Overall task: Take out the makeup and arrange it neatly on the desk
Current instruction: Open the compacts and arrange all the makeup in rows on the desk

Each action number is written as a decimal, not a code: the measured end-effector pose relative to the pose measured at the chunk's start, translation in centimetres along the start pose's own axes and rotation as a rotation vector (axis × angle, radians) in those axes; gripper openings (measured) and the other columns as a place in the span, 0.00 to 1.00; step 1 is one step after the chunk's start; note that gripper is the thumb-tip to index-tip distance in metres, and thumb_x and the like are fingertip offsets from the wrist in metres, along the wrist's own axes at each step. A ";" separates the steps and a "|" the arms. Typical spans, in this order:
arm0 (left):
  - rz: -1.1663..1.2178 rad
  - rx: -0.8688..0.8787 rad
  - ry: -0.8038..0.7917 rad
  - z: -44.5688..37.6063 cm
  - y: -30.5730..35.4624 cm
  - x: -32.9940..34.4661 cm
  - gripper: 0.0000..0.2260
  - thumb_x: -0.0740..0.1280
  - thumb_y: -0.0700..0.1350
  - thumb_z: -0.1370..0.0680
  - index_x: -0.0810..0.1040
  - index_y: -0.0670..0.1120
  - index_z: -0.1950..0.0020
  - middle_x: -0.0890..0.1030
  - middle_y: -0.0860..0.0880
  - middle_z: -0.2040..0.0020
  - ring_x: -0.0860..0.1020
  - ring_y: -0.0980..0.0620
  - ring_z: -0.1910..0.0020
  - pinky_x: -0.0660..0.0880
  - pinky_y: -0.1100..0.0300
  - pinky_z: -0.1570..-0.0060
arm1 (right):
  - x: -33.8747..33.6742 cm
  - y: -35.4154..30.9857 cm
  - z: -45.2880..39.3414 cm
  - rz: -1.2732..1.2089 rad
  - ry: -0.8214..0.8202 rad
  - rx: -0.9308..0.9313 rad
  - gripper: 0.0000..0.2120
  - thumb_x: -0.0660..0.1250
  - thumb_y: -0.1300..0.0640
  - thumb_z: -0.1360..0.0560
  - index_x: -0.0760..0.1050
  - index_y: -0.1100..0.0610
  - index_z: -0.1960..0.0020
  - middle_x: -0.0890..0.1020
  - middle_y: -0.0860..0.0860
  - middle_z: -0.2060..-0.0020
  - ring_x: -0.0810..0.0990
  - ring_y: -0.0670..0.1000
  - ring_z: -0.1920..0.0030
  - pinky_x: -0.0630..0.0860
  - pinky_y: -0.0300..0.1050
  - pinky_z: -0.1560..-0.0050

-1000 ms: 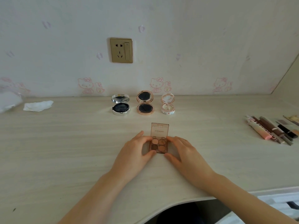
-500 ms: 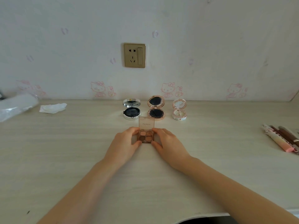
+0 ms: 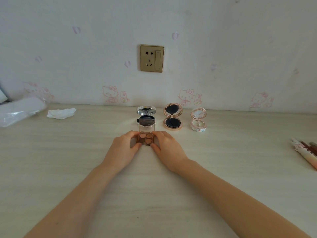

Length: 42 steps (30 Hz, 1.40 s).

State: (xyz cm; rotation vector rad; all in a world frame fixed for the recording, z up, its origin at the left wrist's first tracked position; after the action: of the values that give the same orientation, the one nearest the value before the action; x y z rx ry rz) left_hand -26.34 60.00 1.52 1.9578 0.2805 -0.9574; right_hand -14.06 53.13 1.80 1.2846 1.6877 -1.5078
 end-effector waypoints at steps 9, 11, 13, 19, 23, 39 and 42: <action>0.011 0.001 0.059 -0.2 -0.3 -0.1 0.14 0.70 0.41 0.26 0.79 0.50 0.41 0.83 0.53 0.46 0.78 0.52 0.46 0.67 0.68 0.51 | 0.3 0.1 -0.6 0.000 -0.001 0.001 0.18 0.61 0.57 0.21 0.69 0.58 0.32 0.74 0.55 0.38 0.71 0.55 0.37 0.67 0.46 0.37; 0.013 0.001 0.058 -0.1 -0.3 -0.1 0.14 0.70 0.41 0.26 0.79 0.50 0.41 0.83 0.53 0.46 0.78 0.52 0.45 0.67 0.68 0.51 | 0.3 0.2 -0.6 -0.006 0.001 0.006 0.18 0.61 0.56 0.21 0.69 0.58 0.32 0.74 0.55 0.38 0.71 0.55 0.37 0.67 0.46 0.37; 0.009 0.000 0.056 -0.1 -0.3 -0.1 0.14 0.70 0.41 0.26 0.79 0.50 0.41 0.83 0.53 0.46 0.78 0.51 0.45 0.68 0.67 0.50 | 0.3 0.2 -0.6 -0.010 0.000 0.008 0.18 0.61 0.56 0.21 0.68 0.58 0.32 0.74 0.55 0.37 0.71 0.55 0.37 0.67 0.46 0.36; -0.027 -0.033 0.065 0.2 -0.3 -0.4 0.15 0.70 0.42 0.26 0.78 0.47 0.39 0.82 0.49 0.44 0.78 0.48 0.43 0.70 0.61 0.45 | 0.1 0.6 -0.1 -0.018 -0.017 0.017 0.20 0.61 0.55 0.21 0.65 0.56 0.31 0.74 0.55 0.38 0.71 0.56 0.38 0.68 0.47 0.39; -0.152 -0.084 0.033 1.1 -0.1 -0.4 0.20 0.68 0.45 0.25 0.72 0.45 0.33 0.79 0.44 0.40 0.74 0.44 0.39 0.70 0.55 0.41 | -0.4 1.4 1.2 0.020 -0.048 0.031 0.23 0.58 0.52 0.20 0.60 0.56 0.27 0.71 0.53 0.33 0.68 0.54 0.33 0.65 0.46 0.35; -0.261 0.251 -0.047 5.7 12.6 5.8 0.20 0.62 0.47 0.21 0.68 0.49 0.29 0.74 0.51 0.34 0.65 0.54 0.31 0.68 0.59 0.38 | -9.0 8.4 12.8 0.343 0.033 0.046 0.23 0.56 0.51 0.19 0.61 0.55 0.26 0.67 0.49 0.30 0.60 0.51 0.27 0.59 0.41 0.30; -0.236 0.316 -0.075 6.1 15.8 8.4 0.19 0.61 0.48 0.21 0.69 0.49 0.29 0.75 0.51 0.35 0.65 0.54 0.31 0.68 0.58 0.37 | -11.2 10.6 15.4 0.382 0.047 0.090 0.23 0.55 0.51 0.19 0.60 0.55 0.26 0.66 0.49 0.29 0.59 0.50 0.26 0.58 0.42 0.28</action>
State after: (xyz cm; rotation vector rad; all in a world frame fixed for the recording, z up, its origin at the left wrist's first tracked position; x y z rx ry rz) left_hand -15.34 44.71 3.74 2.2021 0.3393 -1.2895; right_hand -3.13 34.29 3.16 1.5952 1.3172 -1.3436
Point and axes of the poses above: each hand's wrist, its own z-axis away from the middle knuckle, its own x-axis out of the palm, y = z × x, the point moved 9 cm from there along -z, towards the middle knuckle
